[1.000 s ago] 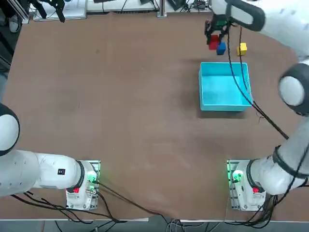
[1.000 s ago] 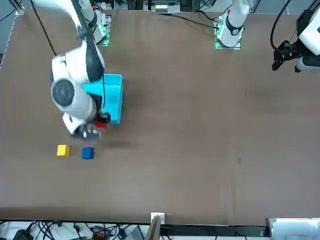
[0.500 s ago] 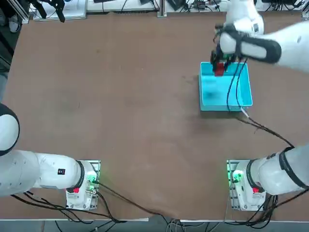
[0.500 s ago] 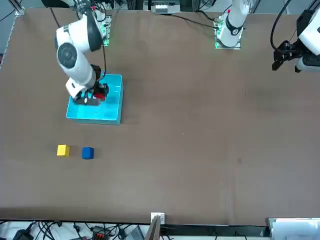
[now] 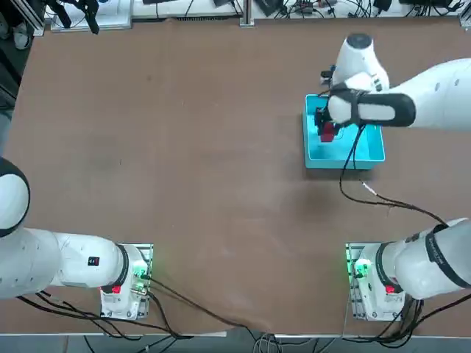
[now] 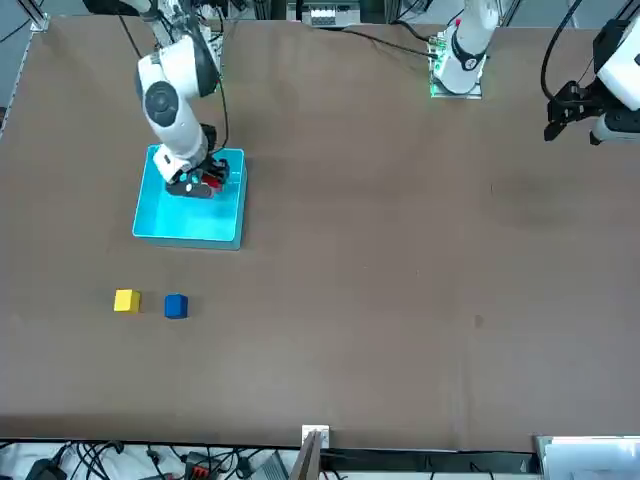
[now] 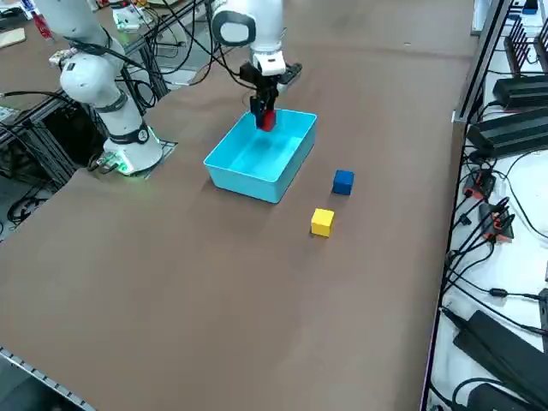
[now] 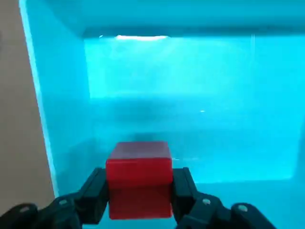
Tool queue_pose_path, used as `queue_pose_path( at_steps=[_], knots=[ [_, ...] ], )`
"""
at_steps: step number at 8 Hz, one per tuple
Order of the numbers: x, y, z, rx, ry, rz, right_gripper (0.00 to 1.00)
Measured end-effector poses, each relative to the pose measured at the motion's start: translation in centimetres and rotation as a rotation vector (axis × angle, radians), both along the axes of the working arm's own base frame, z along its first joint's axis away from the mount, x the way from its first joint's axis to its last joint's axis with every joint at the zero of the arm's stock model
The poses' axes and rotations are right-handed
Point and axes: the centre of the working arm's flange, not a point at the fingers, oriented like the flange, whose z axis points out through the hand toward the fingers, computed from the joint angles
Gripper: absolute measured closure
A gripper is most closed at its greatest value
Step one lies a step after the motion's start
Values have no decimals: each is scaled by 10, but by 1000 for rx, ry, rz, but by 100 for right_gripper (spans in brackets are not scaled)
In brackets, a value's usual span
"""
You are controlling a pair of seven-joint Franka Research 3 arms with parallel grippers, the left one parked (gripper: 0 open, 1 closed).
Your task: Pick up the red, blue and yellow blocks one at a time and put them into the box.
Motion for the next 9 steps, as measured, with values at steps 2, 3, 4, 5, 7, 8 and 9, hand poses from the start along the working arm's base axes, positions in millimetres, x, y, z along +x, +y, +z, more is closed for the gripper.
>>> queue_pose_path(
  at_steps=[2, 3, 4, 5, 7, 8, 9],
  knots=[
    [-1, 1, -14, -5, 13, 1, 31],
    [-1, 1, -15, -6, 14, 0, 31],
    [0, 0, -15, -6, 14, -2, 31],
    [0, -1, -15, -7, 16, -5, 31],
    [0, -3, -16, -12, 26, -8, 15],
    [-1, -4, -14, -17, 35, -9, 0],
    [1, -5, -10, -20, 40, -13, 0]
  ],
)
